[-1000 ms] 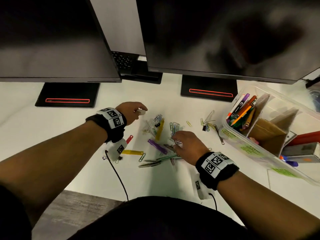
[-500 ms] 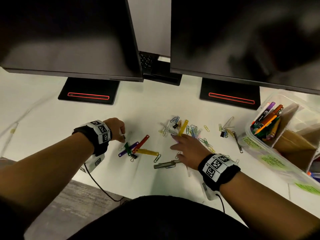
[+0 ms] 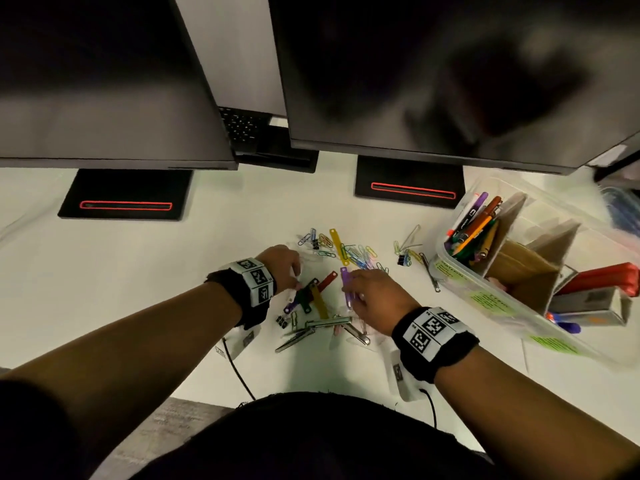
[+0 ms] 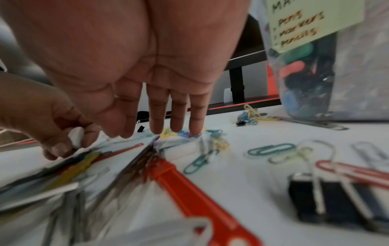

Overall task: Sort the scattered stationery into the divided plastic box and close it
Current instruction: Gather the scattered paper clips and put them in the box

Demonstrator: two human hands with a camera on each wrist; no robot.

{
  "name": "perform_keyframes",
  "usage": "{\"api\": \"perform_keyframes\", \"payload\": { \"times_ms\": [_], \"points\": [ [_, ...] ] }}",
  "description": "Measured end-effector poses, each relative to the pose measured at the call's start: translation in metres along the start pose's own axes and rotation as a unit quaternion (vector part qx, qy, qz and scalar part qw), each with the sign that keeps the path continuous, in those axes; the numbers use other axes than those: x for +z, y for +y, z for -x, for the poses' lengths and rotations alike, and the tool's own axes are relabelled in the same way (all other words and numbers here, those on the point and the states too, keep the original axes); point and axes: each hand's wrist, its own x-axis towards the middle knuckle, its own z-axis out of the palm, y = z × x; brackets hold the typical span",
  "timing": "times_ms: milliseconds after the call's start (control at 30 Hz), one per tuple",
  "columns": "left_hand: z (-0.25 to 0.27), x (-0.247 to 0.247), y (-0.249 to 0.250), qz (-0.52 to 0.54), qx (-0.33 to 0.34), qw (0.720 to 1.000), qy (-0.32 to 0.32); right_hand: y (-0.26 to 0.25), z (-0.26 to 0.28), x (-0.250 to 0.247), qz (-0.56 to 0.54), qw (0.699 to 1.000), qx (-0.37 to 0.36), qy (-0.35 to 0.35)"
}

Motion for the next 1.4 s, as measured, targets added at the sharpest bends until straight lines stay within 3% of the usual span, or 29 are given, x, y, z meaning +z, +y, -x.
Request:
{"api": "perform_keyframes", "payload": {
  "times_ms": [100,200,367,500,633,700,833,933,1000,1033,1100,1200,1300,1400],
  "points": [
    [-0.004,-0.01,0.024,0.036,0.034,0.999,0.02,0.002,0.008,-0.013,-0.032,0.998,0.036,0.028],
    [-0.004,-0.023,0.054,0.147,0.045,0.987,0.039,-0.001,0.015,-0.026,-0.102,0.991,0.066,0.063],
    [0.002,-0.033,0.098,0.324,0.092,0.941,-0.04,-0.007,0.031,-0.047,-0.168,0.963,0.072,0.2],
    [0.008,-0.039,0.124,0.396,0.127,0.902,-0.116,0.001,0.046,-0.063,-0.199,0.939,0.078,0.27],
    [0.011,-0.046,0.145,0.435,0.152,0.876,-0.144,0.009,0.063,-0.085,-0.215,0.919,0.083,0.321],
    [0.009,-0.049,0.149,0.404,0.156,0.892,-0.131,0.021,0.072,-0.097,-0.257,0.892,0.094,0.36],
    [-0.007,-0.042,0.139,0.202,0.141,0.969,-0.034,0.058,0.088,-0.109,-0.289,0.826,0.179,0.45],
    [-0.016,-0.032,0.121,0.083,0.136,0.987,-0.019,0.074,0.093,-0.107,-0.259,0.805,0.256,0.468],
    [-0.016,-0.026,0.11,0.002,0.139,0.99,-0.028,0.07,0.092,-0.102,-0.255,0.806,0.25,0.472],
    [-0.015,-0.023,0.106,-0.04,0.145,0.988,-0.036,0.063,0.09,-0.099,-0.242,0.82,0.227,0.466],
    [-0.011,-0.017,0.099,-0.103,0.156,0.981,-0.058,0.043,0.082,-0.09,-0.177,0.876,0.151,0.422],
    [-0.003,-0.007,0.093,-0.142,0.164,0.971,-0.095,0.019,0.064,-0.07,-0.051,0.956,0.017,0.287],
    [0.004,0.005,0.085,-0.188,0.182,0.956,-0.129,0.015,0.042,-0.042,0.045,0.995,0.046,0.075],
    [0.008,0.017,0.077,-0.24,0.187,0.944,-0.131,0.017,0.03,-0.022,0.08,0.991,0.106,-0.027]
  ]
}}
